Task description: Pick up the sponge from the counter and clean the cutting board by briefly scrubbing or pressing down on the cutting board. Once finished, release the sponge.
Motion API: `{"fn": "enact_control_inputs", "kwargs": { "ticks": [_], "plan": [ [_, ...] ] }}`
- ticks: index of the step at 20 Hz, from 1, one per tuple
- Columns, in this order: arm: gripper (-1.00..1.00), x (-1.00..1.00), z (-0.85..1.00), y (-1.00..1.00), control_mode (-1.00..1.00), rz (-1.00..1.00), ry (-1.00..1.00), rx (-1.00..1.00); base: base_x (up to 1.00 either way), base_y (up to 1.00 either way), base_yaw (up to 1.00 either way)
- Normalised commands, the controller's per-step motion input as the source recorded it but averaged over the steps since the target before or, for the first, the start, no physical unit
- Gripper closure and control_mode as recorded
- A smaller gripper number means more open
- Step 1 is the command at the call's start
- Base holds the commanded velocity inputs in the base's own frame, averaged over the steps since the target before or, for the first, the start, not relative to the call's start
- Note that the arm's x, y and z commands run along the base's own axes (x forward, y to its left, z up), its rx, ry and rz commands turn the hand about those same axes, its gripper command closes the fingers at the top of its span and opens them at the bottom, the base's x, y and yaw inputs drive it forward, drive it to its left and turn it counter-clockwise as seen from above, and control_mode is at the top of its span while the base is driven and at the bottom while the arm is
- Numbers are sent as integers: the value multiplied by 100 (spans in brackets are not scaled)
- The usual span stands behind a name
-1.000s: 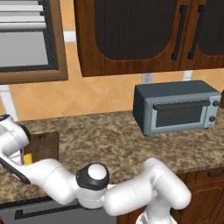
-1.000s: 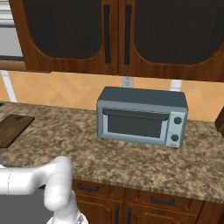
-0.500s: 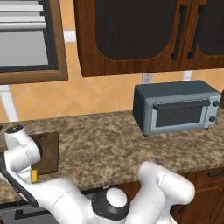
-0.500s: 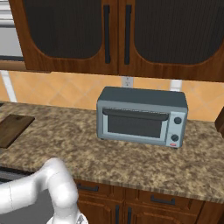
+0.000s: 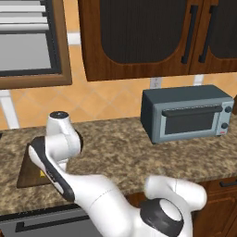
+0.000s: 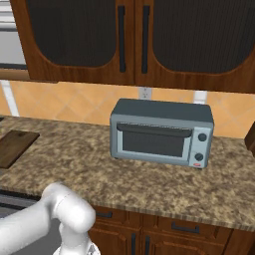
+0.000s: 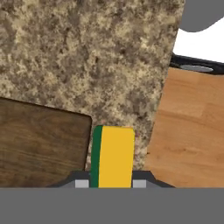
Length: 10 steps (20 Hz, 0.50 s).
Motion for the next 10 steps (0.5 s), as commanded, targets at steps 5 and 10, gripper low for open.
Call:
{"fn": "enact_control_inputs", "kwargs": {
  "ticks": [5, 10],
  "plan": [
    [100, 3, 19, -100, -100, 0, 4, 1, 0, 0, 0],
    [100, 0, -14, -99, -100, -2, 18, 0, 0, 0, 0]
  ]
}}
